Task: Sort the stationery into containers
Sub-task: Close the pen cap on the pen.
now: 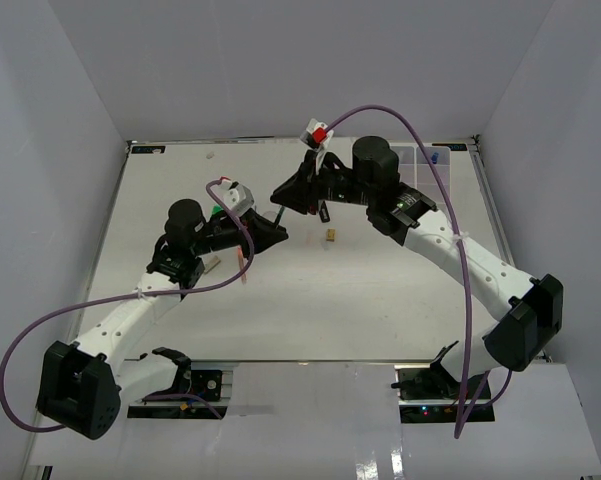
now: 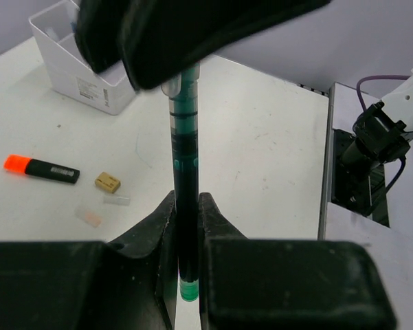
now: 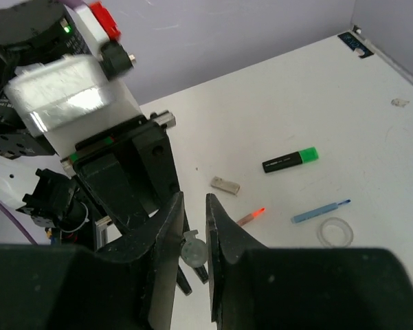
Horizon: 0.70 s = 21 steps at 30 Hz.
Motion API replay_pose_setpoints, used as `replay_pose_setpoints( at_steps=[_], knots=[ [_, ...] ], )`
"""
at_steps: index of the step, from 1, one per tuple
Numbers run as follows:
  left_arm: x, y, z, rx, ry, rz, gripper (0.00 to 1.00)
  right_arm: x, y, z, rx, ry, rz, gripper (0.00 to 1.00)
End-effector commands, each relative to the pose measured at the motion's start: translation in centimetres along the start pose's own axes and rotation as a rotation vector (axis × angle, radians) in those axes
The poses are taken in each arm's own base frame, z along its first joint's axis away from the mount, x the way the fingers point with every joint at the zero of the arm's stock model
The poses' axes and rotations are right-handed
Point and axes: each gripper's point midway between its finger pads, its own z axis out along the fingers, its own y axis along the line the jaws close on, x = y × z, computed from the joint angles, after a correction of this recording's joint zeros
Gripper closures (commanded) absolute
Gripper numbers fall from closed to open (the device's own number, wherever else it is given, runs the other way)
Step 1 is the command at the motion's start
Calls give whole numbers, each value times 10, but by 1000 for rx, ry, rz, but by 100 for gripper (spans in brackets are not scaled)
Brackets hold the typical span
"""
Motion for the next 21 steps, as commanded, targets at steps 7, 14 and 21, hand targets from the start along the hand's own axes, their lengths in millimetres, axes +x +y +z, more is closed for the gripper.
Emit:
replay_pose_setpoints(
  at_steps=[7, 14, 21],
  knots=[
    [-110, -24, -11, 7, -294, 363, 100, 85, 9, -6, -4, 282, 161, 62],
    [-106, -16, -8, -13, -279, 348, 100, 69, 17, -14, -6, 221, 128, 46],
    [-100, -6, -4, -43, -257, 327, 100, 52, 18, -27, 43, 176, 91, 30]
  ],
)
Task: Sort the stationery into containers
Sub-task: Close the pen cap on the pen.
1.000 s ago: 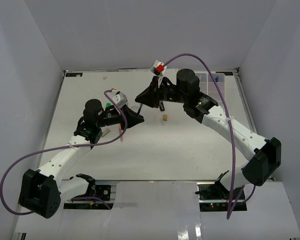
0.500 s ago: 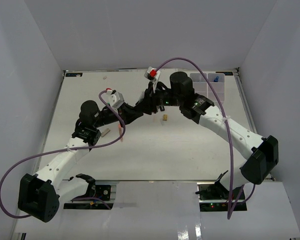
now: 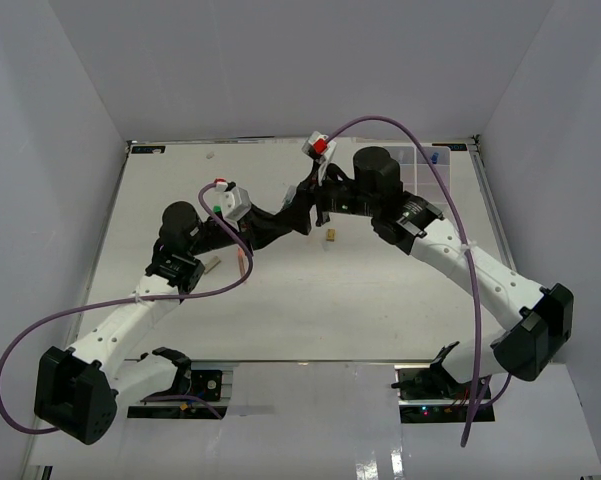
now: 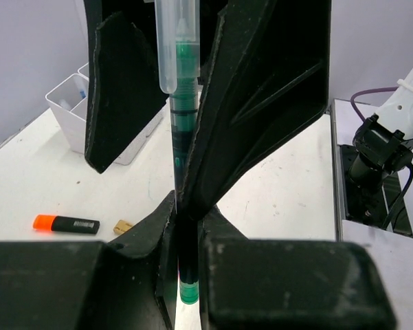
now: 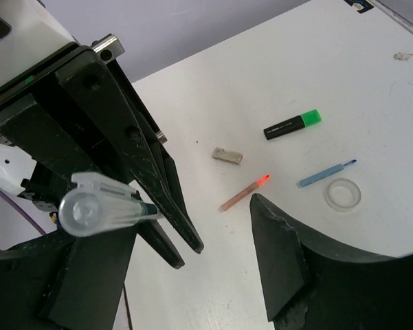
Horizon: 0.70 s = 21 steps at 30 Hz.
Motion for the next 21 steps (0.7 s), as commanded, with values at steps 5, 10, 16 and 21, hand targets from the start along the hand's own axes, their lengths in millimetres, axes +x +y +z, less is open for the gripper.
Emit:
replay_pose_setpoints(
  at_steps=[5, 10, 16, 21],
  knots=[
    [-55, 21, 3, -84, -115, 141, 100, 12, 15, -28, 19, 52, 0, 27],
    [-49, 25, 6, -82, -98, 113, 100, 2, 24, -40, 2, 22, -42, 27],
    [-49, 23, 7, -70, -97, 93, 100, -19, 24, -44, 24, -26, -97, 30],
    [-47, 20, 12, -50, -79, 32, 100, -56, 19, -49, 69, -104, -155, 31]
  ],
)
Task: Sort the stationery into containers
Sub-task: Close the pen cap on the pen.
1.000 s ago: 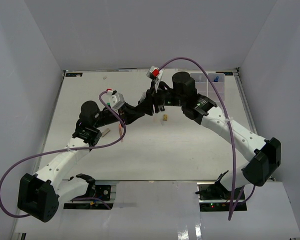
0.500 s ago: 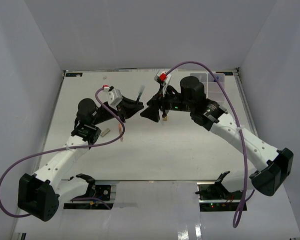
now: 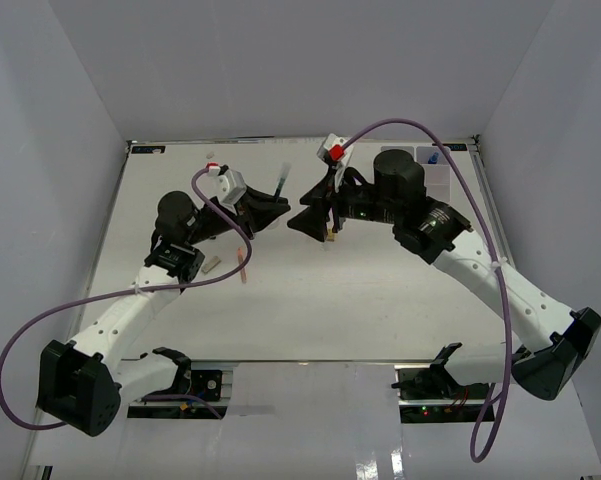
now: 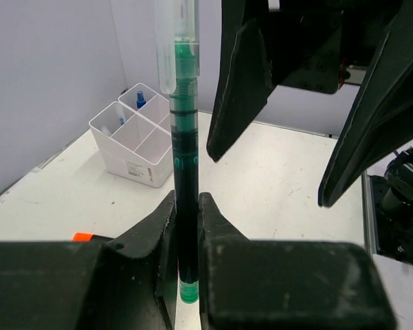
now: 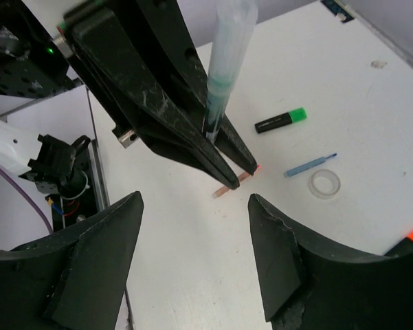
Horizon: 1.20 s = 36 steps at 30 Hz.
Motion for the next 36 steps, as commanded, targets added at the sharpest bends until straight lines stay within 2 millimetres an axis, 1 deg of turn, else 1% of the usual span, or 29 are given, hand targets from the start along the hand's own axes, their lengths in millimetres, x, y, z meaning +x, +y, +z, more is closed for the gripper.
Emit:
replay_pose_setpoints(
  at_steps=[1, 4, 5, 7, 8, 11, 12, 17, 23, 25, 29, 30, 36],
  knots=[
    [-15, -5, 5, 34, -12, -30, 100, -52, -3, -9, 41, -127, -91, 31],
    [-13, -11, 9, 55, 12, -75, 100, -63, -8, -7, 63, -162, -94, 32],
    [-10, -13, 10, 53, 24, -89, 100, -70, -8, -7, 67, -185, -103, 32],
    [-7, -15, 9, 51, 33, -98, 100, -76, -11, -7, 79, -206, -104, 33],
    [0, -16, 8, 50, 49, -113, 100, -80, -11, -7, 82, -220, -110, 33],
    [2, -20, 7, 58, 56, -122, 100, -89, -17, -6, 116, -238, -110, 35],
    [0, -22, 7, 63, 52, -118, 100, -91, -23, -6, 139, -242, -106, 35],
    [-1, -27, 7, 79, 49, -112, 100, -94, -28, -3, 148, -249, -96, 38],
    [0, -29, 6, 93, 53, -112, 100, -99, -26, -5, 143, -270, -99, 49],
    [0, -29, 6, 93, 52, -111, 100, -100, -26, -6, 144, -277, -102, 50],
    [0, -29, 6, 94, 52, -106, 100, -99, -24, -4, 122, -272, -97, 55],
    [1, -29, 6, 94, 54, -109, 100, -99, -23, -3, 120, -272, -96, 58],
    [4, -29, 6, 97, 59, -108, 100, -96, -21, 0, 99, -270, -88, 66]
  ],
)
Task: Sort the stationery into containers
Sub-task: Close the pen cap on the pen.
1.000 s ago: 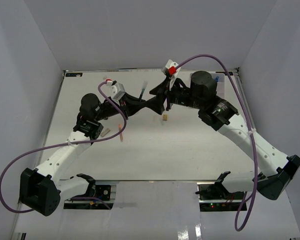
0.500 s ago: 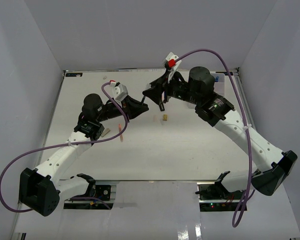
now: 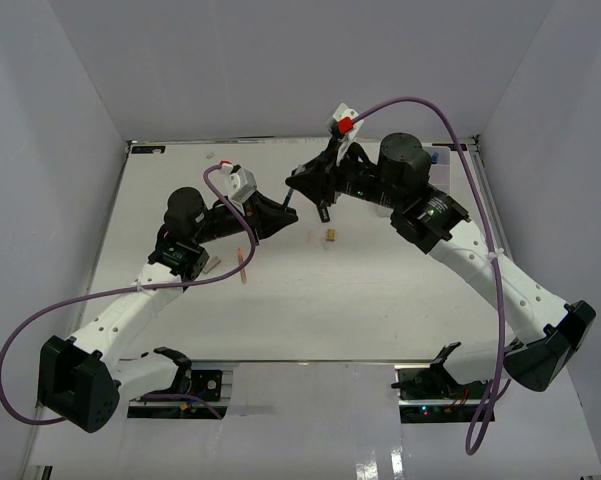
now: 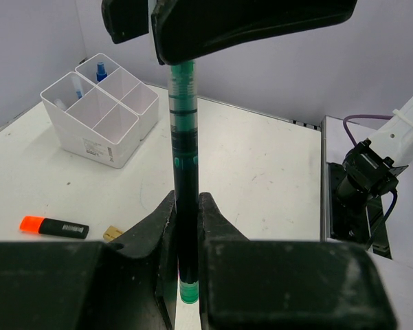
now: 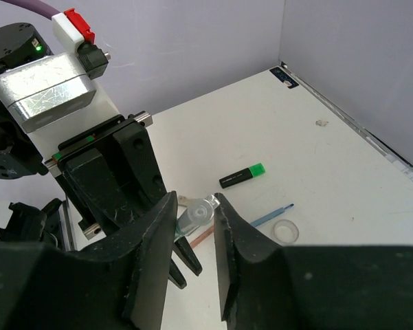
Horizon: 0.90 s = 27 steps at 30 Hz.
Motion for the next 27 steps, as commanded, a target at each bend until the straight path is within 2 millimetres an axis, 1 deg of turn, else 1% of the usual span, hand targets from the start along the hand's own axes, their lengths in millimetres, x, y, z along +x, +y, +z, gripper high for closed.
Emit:
replay_pose_setpoints(
  at_steps=[1, 3, 9, 21, 25, 27],
  knots=[
    [-8, -9, -2, 27, -12, 26, 100, -29, 4, -1, -17, -84, -28, 68],
    [-8, -9, -2, 27, -12, 26, 100, -28, 4, -1, -23, -79, -25, 70],
    [-8, -8, -2, 22, -16, 32, 100, -22, 8, -2, -42, -64, -17, 70],
    [-6, -9, -2, 32, -14, 33, 100, 4, 11, 5, -85, 28, 19, 70],
    [-5, -9, -1, 35, -13, 33, 100, 3, 15, 4, -102, 30, 21, 65],
    [-5, -8, -2, 29, -13, 33, 100, 1, 16, 3, -105, 29, 21, 60]
  ],
)
